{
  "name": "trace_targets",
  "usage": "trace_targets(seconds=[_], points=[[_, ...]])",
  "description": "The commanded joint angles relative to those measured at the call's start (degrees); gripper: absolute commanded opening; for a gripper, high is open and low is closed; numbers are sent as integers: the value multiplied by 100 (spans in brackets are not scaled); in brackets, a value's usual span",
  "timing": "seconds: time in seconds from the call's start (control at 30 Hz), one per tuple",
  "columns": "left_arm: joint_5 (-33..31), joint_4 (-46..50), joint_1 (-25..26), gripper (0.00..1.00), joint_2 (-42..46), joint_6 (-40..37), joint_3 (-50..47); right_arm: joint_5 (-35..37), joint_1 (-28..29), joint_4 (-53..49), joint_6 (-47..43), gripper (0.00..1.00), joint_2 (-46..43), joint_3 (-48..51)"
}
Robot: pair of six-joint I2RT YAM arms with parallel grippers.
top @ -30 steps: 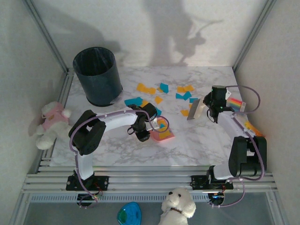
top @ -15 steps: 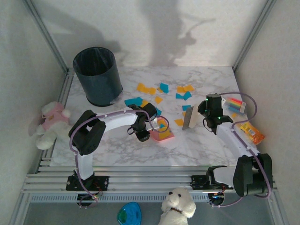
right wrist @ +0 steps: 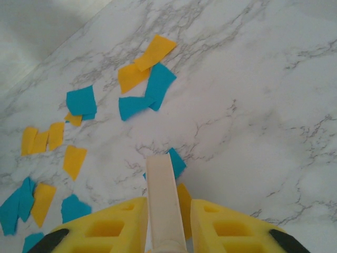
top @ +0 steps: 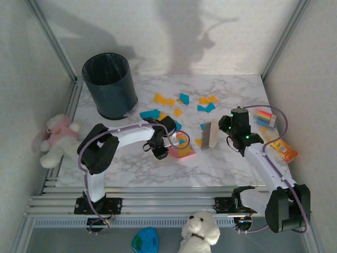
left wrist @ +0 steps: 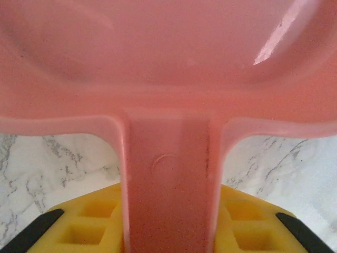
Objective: Sweep away the paper scraps from the table
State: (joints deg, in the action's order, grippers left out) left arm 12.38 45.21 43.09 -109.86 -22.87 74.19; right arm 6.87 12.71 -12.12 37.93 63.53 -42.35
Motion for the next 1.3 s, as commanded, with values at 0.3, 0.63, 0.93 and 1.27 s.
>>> trace_targets(seconds=[0.3, 0.63, 0.93, 1.27], points=[[-43, 500, 73, 0, -44, -77, 181, 317, 52, 88, -1786, 0, -81, -712], [85, 515, 85, 0, -114, -173, 296, 671, 56, 617, -3086, 0, 726, -1179], [149, 554, 94, 0, -136, -272, 402, 790, 77, 1102, -3850, 0, 1522, -1484], [239, 575, 103, 0, -241, -341, 503, 577, 396, 1166, -4228, 0, 1984, -1507]])
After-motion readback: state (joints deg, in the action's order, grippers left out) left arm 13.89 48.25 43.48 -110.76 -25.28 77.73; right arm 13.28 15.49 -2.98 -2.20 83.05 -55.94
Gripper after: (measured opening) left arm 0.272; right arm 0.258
